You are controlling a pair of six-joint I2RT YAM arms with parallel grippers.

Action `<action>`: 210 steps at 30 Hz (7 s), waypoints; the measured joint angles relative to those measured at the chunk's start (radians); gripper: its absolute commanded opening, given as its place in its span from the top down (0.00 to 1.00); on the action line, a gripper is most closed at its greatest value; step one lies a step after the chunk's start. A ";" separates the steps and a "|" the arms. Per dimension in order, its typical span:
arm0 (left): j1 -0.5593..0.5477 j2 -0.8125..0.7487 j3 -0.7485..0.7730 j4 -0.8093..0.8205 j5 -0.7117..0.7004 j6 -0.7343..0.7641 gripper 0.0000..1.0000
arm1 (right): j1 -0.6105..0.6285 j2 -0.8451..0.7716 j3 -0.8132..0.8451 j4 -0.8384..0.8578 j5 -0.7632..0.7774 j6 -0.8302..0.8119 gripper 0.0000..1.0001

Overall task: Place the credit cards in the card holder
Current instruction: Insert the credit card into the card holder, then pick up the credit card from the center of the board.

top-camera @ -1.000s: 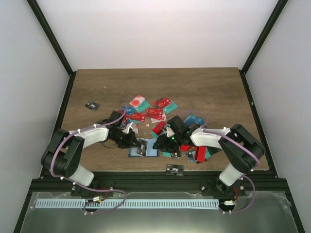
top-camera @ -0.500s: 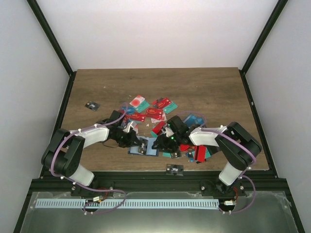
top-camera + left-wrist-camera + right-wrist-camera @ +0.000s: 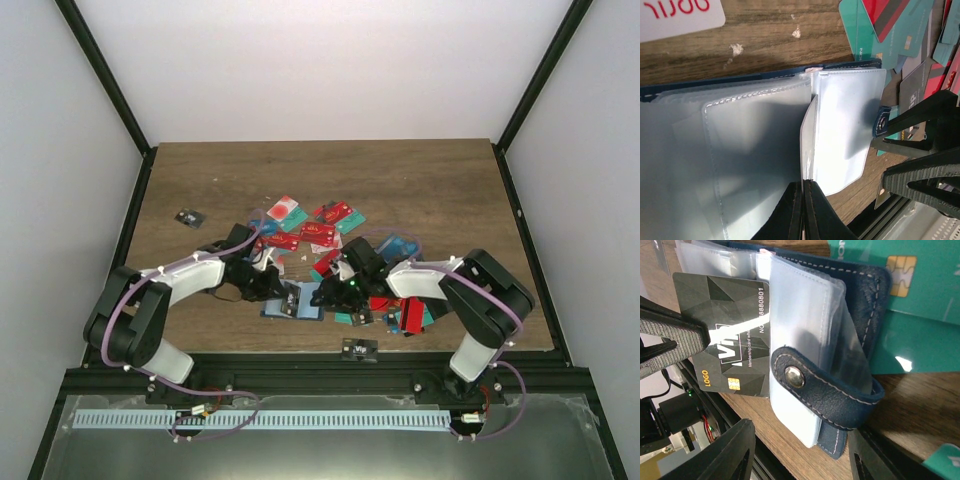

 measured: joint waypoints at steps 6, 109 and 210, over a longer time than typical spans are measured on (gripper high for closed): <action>0.003 0.028 0.019 0.005 0.007 0.019 0.96 | 0.000 0.032 0.036 -0.021 -0.008 -0.014 0.54; 0.010 0.080 -0.035 0.323 -0.094 -0.269 0.96 | -0.047 0.238 0.331 -0.212 0.063 -0.154 0.76; -0.564 0.215 0.315 -0.036 0.019 0.181 0.81 | -0.045 -0.664 -0.365 -0.610 0.028 0.071 0.37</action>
